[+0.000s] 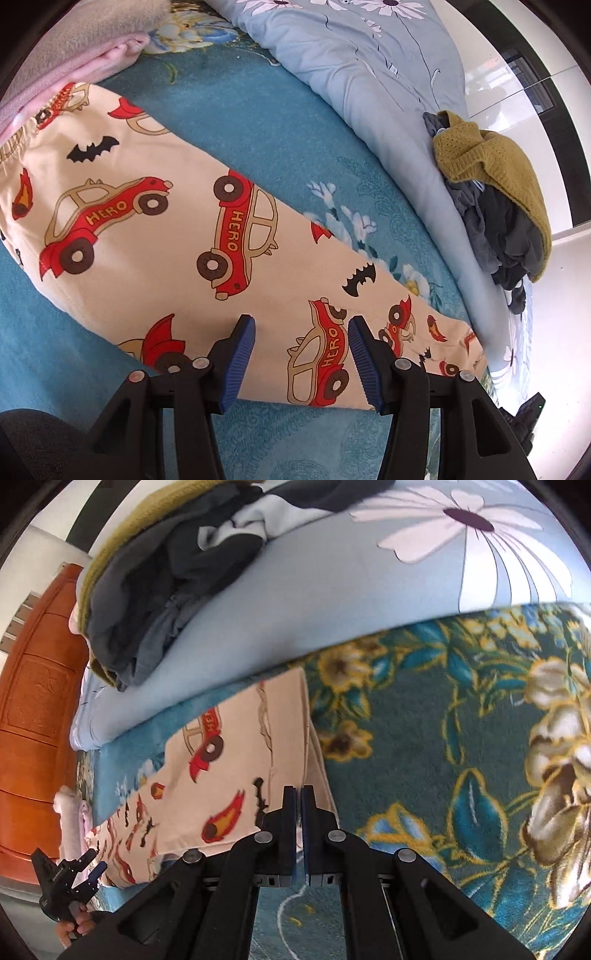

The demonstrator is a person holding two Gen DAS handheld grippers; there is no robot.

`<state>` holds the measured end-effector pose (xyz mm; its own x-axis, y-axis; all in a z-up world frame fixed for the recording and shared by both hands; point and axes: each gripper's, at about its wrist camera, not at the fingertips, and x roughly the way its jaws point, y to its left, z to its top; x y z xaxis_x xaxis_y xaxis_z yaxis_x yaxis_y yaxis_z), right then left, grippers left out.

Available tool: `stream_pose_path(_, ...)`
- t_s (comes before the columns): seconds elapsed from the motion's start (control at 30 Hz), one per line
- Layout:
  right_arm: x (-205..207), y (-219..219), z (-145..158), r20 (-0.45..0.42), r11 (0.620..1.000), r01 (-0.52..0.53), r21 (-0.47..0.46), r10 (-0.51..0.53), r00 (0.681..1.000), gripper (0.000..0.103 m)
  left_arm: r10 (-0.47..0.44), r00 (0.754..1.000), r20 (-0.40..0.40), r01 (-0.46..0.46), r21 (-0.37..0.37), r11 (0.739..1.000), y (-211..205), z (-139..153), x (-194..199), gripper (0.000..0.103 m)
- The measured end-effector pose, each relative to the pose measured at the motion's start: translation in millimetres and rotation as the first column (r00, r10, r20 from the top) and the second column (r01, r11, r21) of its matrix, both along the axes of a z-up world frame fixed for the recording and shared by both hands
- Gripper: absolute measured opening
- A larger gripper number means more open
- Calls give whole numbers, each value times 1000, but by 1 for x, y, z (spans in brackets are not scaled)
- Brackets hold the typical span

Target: Fold clothes

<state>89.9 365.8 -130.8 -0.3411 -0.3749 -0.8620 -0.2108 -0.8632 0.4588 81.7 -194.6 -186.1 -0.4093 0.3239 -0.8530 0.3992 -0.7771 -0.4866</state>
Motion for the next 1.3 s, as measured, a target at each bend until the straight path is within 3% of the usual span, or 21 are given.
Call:
stream_pose_path(0.17,14,15,0,-46,998,54,20,-53,998,5,48,999,-18,-48,11,999,-11,0,4,56)
stream_pose_path(0.23,16,20,-6,-18,997,73,15,-72,997,13,57,998,-8,-57,24,998,-12,-3,3,56)
stream_pose_path(0.33,19,27,-20,27,985,120,-125,-118,993,25,68,998,-7,-67,31,997,-13,-3,4,56)
stream_pose_path(0.43,26,30,-28,30,944,189,-271,-188,982,39,78,997,-5,-78,37,996,-15,-4,5,56)
stream_pose_path(0.63,58,40,-40,52,862,331,-385,-337,940,39,100,995,-4,-99,52,994,-18,-5,7,56)
stream_pose_path(0.73,58,37,-46,45,796,414,-442,-441,896,39,111,994,-7,-110,60,992,-20,-5,8,56)
stream_pose_path(0.83,61,33,-49,36,709,501,-496,-559,828,37,122,993,-10,-121,69,990,-22,-5,9,56)
stream_pose_path(0.9,64,26,-58,90,622,547,-560,-611,787,28,129,992,-12,-128,74,989,-23,-5,10,56)
stream_pose_path(0.93,63,21,-61,112,600,553,-578,-613,782,21,133,991,-12,-131,77,988,-24,-4,11,56)
stream_pose_path(1.0,57,12,-57,112,620,535,-574,-588,801,16,143,990,-14,-141,90,986,-26,-5,12,56)
stream_pose_path(1.13,36,7,-9,-13,745,449,-494,-523,853,10,154,988,-25,-150,113,982,-29,-4,13,56)
stream_pose_path(1.23,36,30,51,-196,785,355,-507,-506,840,5,163,986,-38,-154,160,975,-31,-4,13,56)
stream_pose_path(1.3,38,46,77,-282,824,333,-458,-491,825,5,171,985,-40,-158,215,964,-34,-4,15,56)
